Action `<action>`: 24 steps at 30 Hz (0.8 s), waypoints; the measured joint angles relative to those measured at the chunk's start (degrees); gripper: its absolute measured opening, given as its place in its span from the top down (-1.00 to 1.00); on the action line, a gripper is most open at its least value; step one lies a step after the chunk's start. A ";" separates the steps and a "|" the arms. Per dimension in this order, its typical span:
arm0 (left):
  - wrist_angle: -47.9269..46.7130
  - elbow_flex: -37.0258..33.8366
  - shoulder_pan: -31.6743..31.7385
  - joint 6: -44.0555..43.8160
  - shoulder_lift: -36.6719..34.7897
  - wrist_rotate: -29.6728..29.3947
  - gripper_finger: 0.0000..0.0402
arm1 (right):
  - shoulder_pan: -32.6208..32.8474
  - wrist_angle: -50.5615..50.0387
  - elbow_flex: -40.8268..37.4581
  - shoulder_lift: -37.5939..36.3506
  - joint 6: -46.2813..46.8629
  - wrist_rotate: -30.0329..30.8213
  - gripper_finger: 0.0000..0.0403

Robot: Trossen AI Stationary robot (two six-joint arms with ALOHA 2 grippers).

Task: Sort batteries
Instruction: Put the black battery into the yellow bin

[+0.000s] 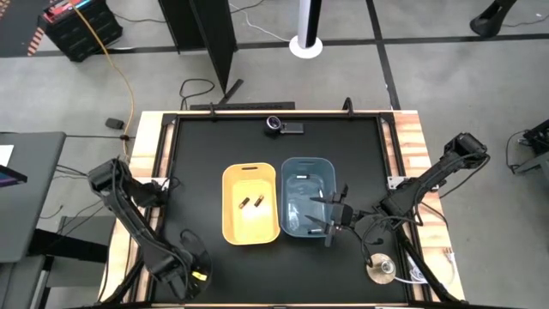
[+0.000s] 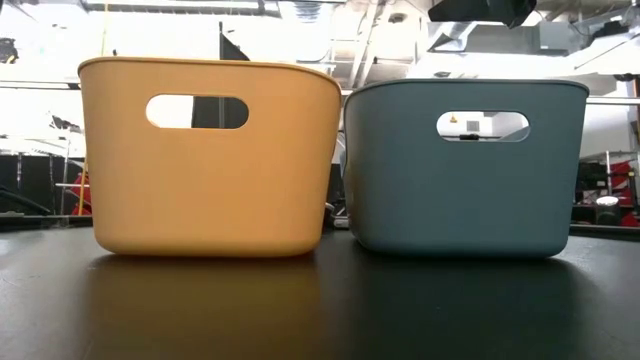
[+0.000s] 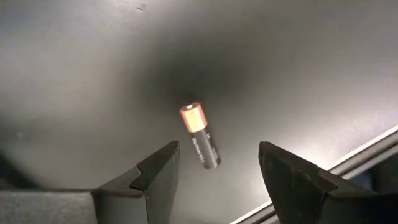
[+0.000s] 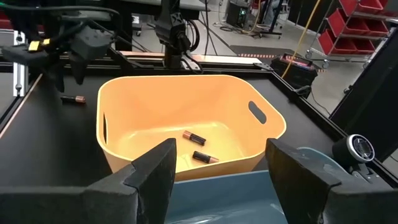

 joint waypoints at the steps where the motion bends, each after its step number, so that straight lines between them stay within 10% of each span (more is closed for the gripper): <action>1: 0.28 0.00 -0.02 -0.61 0.39 0.00 -0.06 | 0.00 0.00 0.00 0.01 -0.01 0.00 -0.31; 17: 2.82 0.06 -0.30 -1.20 9.00 3.12 -0.03 | 0.00 0.02 0.00 0.00 -0.01 0.00 -0.31; 24: 2.65 0.12 -0.17 -0.40 10.93 2.84 0.40 | -0.04 0.03 0.00 0.00 0.01 0.00 -0.31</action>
